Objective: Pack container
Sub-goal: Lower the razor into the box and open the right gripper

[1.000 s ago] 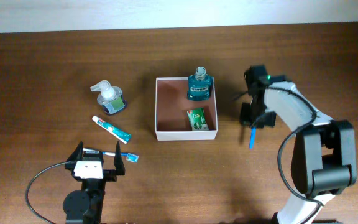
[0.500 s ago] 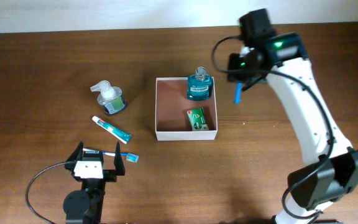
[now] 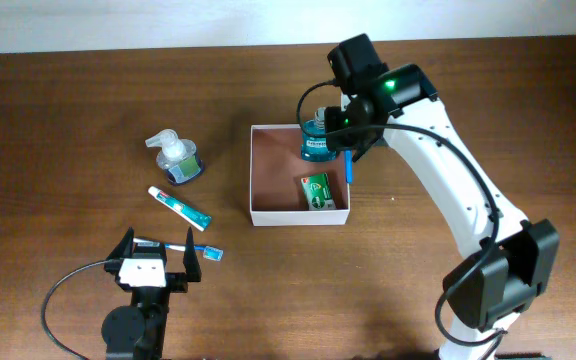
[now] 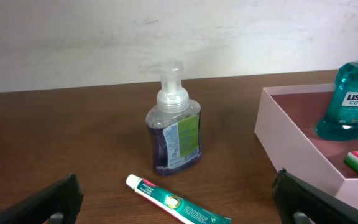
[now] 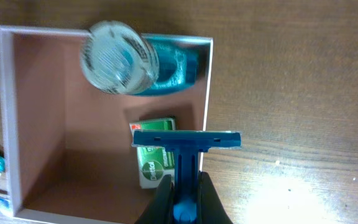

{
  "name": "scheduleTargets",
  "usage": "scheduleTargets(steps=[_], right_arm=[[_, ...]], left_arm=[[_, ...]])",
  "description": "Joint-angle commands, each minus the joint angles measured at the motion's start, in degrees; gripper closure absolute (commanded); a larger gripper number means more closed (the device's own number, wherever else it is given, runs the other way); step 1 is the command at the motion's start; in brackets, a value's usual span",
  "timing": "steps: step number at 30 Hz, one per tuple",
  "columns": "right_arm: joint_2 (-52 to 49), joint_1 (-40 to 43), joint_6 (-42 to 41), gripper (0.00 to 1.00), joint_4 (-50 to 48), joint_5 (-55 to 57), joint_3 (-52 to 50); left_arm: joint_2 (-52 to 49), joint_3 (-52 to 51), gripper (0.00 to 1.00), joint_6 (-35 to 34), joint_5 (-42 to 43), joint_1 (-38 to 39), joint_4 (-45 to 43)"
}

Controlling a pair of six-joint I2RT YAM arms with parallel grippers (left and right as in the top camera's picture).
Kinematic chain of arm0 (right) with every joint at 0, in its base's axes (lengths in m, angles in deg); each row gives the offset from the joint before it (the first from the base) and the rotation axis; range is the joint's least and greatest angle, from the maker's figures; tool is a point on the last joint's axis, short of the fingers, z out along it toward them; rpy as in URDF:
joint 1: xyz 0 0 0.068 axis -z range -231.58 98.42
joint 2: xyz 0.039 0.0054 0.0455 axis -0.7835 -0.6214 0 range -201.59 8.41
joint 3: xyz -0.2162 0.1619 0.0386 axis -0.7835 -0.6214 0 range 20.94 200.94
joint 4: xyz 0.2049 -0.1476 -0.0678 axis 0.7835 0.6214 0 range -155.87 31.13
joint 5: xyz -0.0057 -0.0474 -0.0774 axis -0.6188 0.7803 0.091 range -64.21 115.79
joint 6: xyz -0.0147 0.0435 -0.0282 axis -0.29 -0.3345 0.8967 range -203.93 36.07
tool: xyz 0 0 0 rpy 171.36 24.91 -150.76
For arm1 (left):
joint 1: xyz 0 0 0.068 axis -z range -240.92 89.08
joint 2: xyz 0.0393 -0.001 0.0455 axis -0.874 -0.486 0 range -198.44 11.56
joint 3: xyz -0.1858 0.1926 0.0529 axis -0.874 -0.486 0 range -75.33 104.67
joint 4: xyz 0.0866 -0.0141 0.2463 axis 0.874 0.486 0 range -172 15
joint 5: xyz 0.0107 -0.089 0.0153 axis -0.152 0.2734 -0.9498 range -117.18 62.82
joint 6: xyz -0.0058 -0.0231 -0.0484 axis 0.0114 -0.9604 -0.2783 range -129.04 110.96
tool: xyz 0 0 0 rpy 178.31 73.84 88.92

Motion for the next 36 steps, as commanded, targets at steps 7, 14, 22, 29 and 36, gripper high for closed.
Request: scheduleTargets(steps=[7, 14, 22, 29, 36], right_arm=[[-0.57, -1.6, 0.59, 0.96, -0.11, -1.03, -1.4], [-0.57, -1.62, 0.59, 0.95, -0.76, -1.01, -1.92], [-0.61, -1.64, 0.57, 0.95, -3.43, -2.14, -6.36], [-0.61, -1.62, 0.59, 0.95, -4.37, -3.34, -7.67], [-0.61, -1.57, 0.59, 0.57, -4.63, -3.37, -7.67]], left_arm=[[0.22, -0.31, 0.01, -0.35, 0.0, 0.22, 0.02], [0.22, -0.31, 0.0, -0.35, 0.0, 0.22, 0.02], [0.22, -0.31, 0.0, -0.35, 0.0, 0.22, 0.02], [0.22, -0.31, 0.01, -0.35, 0.0, 0.22, 0.02], [0.22, -0.31, 0.01, -0.35, 0.0, 0.22, 0.02]])
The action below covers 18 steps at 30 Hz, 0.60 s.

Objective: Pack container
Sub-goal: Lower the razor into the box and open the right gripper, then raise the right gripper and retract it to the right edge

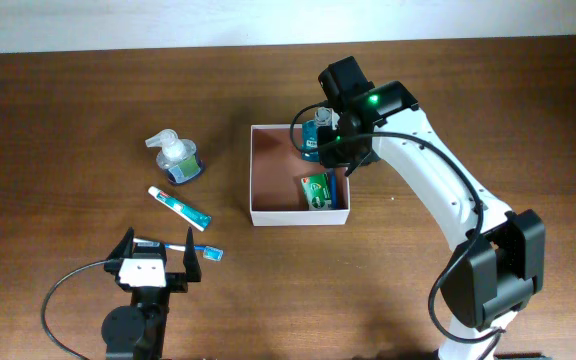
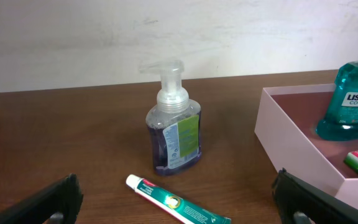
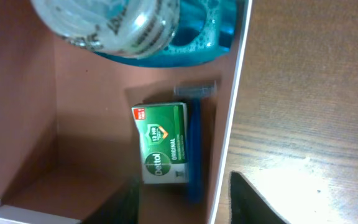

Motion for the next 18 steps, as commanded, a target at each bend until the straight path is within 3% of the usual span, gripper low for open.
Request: scheduleTargets(steps=[1, 9, 18], right_arm=[[-0.17, -0.52, 0.2, 0.55, -0.09, -0.39, -0.2], [1.16, 1.42, 1.68, 0.5, 0.42, 0.79, 0.74], [5.97, 18.4, 3.69, 0.45, 4.31, 5.49, 3.52]], left_arm=[[0.22, -0.31, 0.01, -0.35, 0.0, 0.22, 0.02], [0.22, -0.31, 0.01, -0.35, 0.0, 0.22, 0.02], [0.22, -0.31, 0.01, -0.35, 0.0, 0.22, 0.02]])
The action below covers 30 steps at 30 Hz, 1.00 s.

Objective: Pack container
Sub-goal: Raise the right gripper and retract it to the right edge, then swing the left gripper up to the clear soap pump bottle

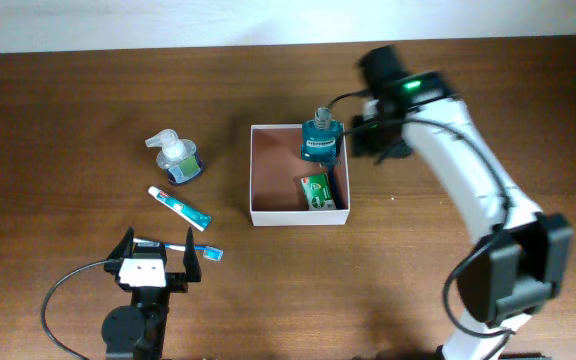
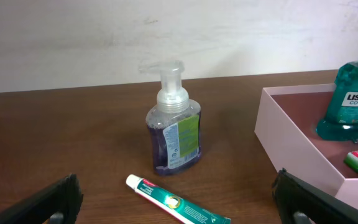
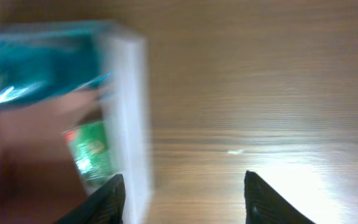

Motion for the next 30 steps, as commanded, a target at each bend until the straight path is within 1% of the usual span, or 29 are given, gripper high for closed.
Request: scheduleTargets(steps=[1, 2, 5, 6, 10, 15, 19, 30], right_arm=[[4.22, 9.9, 2.67, 0.42, 1.81, 3.23, 3.19], [4.31, 14.38, 3.23, 0.26, 2.6, 3.23, 3.5], [4.26, 23.06, 3.39, 0.04, 3.91, 3.19, 3.45], [4.24, 24.87, 3.37, 0.01, 4.2, 3.19, 3.45], [4.24, 32.98, 3.34, 0.01, 5.09, -0.11, 3.45], [4.24, 38.1, 3.37, 0.01, 4.98, -3.96, 3.45], [4.17, 39.26, 3.39, 0.01, 3.13, -3.93, 3.45], [4.17, 39.15, 3.39, 0.01, 3.15, -3.96, 3.45]], left_arm=[[0.22, -0.31, 0.01, -0.37, 0.0, 0.22, 0.02], [0.22, -0.31, 0.01, -0.37, 0.0, 0.22, 0.02], [0.22, -0.31, 0.0, -0.37, 0.0, 0.22, 0.02], [0.22, -0.31, 0.01, -0.37, 0.0, 0.22, 0.02], [0.22, -0.31, 0.01, -0.37, 0.0, 0.22, 0.02], [0.22, -0.31, 0.01, -0.37, 0.0, 0.22, 0.02], [0.22, -0.31, 0.0, -0.37, 0.0, 0.22, 0.02], [0.22, -0.31, 0.01, -0.37, 0.0, 0.22, 0.02]])
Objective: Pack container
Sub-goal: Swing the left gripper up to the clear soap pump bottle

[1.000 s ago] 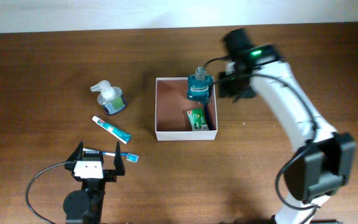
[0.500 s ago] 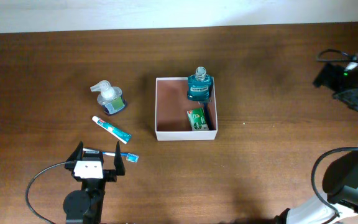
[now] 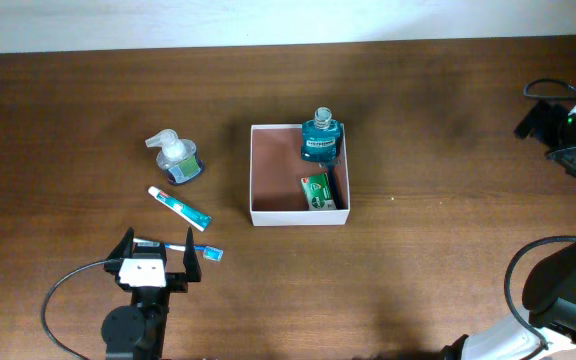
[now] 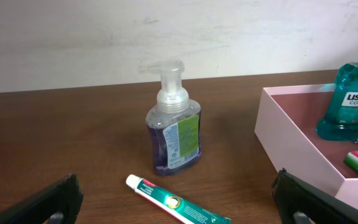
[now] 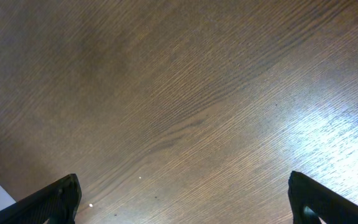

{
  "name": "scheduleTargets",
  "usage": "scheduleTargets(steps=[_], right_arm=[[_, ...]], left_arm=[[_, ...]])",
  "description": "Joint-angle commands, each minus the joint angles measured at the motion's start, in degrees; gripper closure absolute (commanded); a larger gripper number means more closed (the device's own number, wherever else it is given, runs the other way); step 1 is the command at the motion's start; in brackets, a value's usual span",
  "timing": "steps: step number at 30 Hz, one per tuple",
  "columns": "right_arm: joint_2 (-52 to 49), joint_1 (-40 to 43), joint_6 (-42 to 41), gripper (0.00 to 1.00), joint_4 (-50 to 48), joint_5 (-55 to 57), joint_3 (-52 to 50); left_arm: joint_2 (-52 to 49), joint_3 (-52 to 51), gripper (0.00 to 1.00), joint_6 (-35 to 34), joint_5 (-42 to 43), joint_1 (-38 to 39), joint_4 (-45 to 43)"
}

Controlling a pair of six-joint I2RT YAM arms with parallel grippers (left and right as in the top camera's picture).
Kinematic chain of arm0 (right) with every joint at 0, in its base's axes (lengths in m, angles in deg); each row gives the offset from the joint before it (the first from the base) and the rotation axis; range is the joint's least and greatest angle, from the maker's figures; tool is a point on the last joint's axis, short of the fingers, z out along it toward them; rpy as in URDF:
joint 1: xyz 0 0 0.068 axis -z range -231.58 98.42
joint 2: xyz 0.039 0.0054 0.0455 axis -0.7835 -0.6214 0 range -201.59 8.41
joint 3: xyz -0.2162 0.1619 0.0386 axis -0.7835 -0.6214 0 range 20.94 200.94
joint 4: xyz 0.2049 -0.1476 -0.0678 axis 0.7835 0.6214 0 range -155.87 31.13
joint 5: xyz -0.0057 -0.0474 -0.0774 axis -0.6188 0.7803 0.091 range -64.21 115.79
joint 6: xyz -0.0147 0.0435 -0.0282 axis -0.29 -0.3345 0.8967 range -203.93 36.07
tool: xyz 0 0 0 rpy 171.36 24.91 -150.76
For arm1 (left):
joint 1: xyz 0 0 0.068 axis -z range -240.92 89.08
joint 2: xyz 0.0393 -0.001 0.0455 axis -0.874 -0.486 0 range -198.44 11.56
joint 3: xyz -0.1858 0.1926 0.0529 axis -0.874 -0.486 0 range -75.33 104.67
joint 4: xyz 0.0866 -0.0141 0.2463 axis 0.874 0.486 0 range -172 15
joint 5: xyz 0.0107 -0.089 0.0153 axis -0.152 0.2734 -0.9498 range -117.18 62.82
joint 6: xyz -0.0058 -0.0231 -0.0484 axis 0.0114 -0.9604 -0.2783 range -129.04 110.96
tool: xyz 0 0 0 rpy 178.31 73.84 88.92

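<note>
The pink open box [image 3: 260, 170] [image 4: 291, 155] stands mid-table and holds a teal mouthwash bottle [image 3: 320, 140] [image 4: 354, 93], a green soap pack [image 3: 315, 190] and a blue razor [image 3: 336, 186] along its right wall. Left of it sit a soap pump bottle [image 3: 175, 157] [image 4: 173, 127], a toothpaste tube [image 3: 180, 207] [image 4: 178, 202] and a toothbrush [image 3: 190, 249]. My left gripper [image 4: 176, 211] rests open at the front left, facing the pump bottle. My right gripper [image 5: 182, 208] is open and empty over bare wood at the far right edge [image 3: 568, 130].
A white wall runs along the table's back edge [image 3: 268, 25]. The left arm's base and cable [image 3: 133, 320] occupy the front left corner.
My right arm has moved from just right of the box to the far right edge of the table, its open gripper now over bare wood. The left arm has not moved.
My right gripper was shut on the blue razor above the box's right side. Then it stood open with the razor lying in the box beside the soap pack. It then sat right of the box, and now at the table's right edge.
</note>
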Motion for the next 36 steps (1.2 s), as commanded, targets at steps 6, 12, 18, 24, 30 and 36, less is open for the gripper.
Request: scheduleTargets(steps=[6, 12, 18, 24, 30, 36], right_arm=[[1.27, 0.15, 0.22, 0.01, -0.17, -0.76, 0.92], [1.27, 0.15, 0.2, 0.01, -0.17, -0.74, 0.92], [1.27, 0.15, 0.2, 0.01, -0.17, -0.74, 0.92], [1.27, 0.15, 0.22, 0.01, -0.17, -0.74, 0.92], [1.27, 0.15, 0.2, 0.01, -0.17, -0.76, 0.92], [1.27, 0.15, 0.22, 0.01, -0.17, -0.74, 0.92]], left_arm=[[0.22, -0.31, 0.01, 3.69, -3.67, 0.15, -0.44], [0.22, -0.31, 0.01, 12.2, -7.02, 0.15, -11.52], [-0.17, 0.79, 0.01, 22.47, -7.78, 0.02, -30.82], [-7.23, 10.49, 0.01, 24.0, -6.4, -0.26, -35.5], [-30.69, 33.27, 0.01, 44.0, 5.46, -0.26, -36.11], [-53.37, 52.15, 0.01, 45.79, 5.49, -0.26, -38.23]])
